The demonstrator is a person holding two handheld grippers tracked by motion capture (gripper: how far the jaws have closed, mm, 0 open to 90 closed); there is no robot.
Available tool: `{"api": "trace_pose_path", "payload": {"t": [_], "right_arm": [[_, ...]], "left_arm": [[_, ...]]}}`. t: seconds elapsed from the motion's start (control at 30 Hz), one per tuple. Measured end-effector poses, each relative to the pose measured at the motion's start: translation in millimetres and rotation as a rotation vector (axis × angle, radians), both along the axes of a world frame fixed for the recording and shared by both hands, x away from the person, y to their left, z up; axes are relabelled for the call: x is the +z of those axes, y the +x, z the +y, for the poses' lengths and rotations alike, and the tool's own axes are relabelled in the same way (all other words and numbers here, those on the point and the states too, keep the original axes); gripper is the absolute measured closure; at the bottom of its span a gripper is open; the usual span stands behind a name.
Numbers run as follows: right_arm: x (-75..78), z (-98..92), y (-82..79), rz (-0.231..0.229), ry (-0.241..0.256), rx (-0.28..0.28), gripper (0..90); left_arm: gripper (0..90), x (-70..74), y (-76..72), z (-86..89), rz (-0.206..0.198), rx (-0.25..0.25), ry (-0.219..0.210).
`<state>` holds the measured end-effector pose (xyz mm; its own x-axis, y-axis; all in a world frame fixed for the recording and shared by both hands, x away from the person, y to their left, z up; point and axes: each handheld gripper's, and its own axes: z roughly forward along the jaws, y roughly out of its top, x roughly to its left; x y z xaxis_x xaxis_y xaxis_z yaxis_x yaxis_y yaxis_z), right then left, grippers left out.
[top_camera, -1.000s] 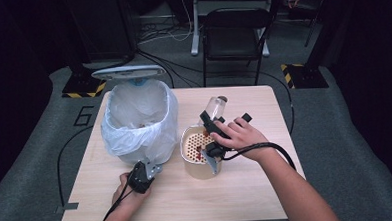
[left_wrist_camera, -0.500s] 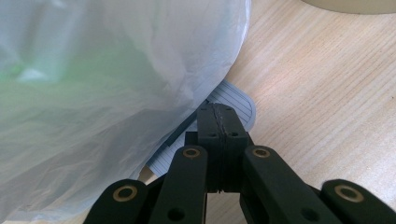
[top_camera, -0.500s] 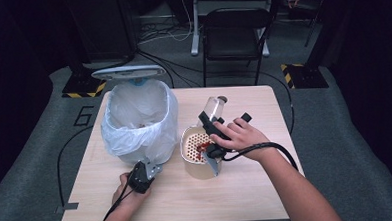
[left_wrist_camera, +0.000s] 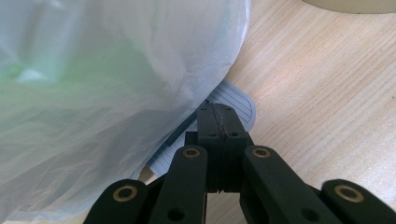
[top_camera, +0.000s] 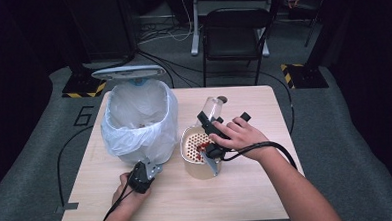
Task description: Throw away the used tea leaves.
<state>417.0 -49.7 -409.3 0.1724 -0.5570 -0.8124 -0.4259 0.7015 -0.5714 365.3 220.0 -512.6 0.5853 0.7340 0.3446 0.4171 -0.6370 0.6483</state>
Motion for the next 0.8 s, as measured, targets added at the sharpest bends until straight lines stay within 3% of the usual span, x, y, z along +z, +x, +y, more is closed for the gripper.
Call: {"api": "trace_pose_path", "payload": {"t": [0.27, 0.33, 0.4, 0.43, 0.47, 0.5, 0.6, 0.63, 0.67, 0.7, 0.77, 0.8], "right_arm": [[1.7, 2.6, -1.3, 0.011, 0.000, 0.008, 38.2], [3.6, 3.7, -2.1, 0.023, -0.013, 0.005, 38.1], [6.8, 6.5, -3.9, 0.062, -0.016, 0.001, 37.8], [13.8, 9.2, -5.5, 0.051, -0.079, -0.008, 37.8], [13.8, 9.2, -5.5, 0.051, -0.079, -0.008, 37.8], [18.0, 11.4, -5.8, 0.079, -0.078, -0.011, 37.7], [22.1, 13.4, -5.7, 0.104, -0.073, -0.020, 37.7], [26.7, 15.5, -5.6, 0.144, -0.067, -0.030, 37.7], [26.7, 15.5, -5.6, 0.144, -0.067, -0.030, 37.7], [32.5, 18.6, -4.5, 0.204, -0.051, -0.037, 37.8], [36.5, 20.1, -4.9, 0.251, -0.022, -0.080, 37.6], [36.5, 20.1, -4.9, 0.251, -0.022, -0.080, 37.6]], "left_arm": [[89.8, -0.1, -0.1, -0.1, -0.002, 0.000, 0.000], [89.8, -0.2, -0.2, -0.3, -0.001, 0.002, -0.001], [89.8, -0.3, -0.5, -0.4, 0.001, 0.006, -0.004], [89.8, -0.4, -0.5, -0.5, 0.001, 0.006, -0.006], [89.8, -0.4, -0.5, -0.5, 0.001, 0.006, -0.006], [89.8, -0.3, -0.5, -0.5, 0.001, 0.007, -0.005], [89.8, -0.1, -0.4, -0.3, 0.001, 0.005, 0.000], [89.8, 0.0, -0.4, -0.3, 0.003, 0.006, 0.001], [89.8, 0.0, -0.4, -0.3, 0.004, 0.006, 0.001], [89.8, -1.4, -0.7, -1.5, 0.002, 0.009, -0.026], [89.8, -1.0, -0.6, -1.1, 0.003, 0.009, -0.021], [89.8, -1.0, -0.6, -1.1, 0.003, 0.009, -0.021]]}}
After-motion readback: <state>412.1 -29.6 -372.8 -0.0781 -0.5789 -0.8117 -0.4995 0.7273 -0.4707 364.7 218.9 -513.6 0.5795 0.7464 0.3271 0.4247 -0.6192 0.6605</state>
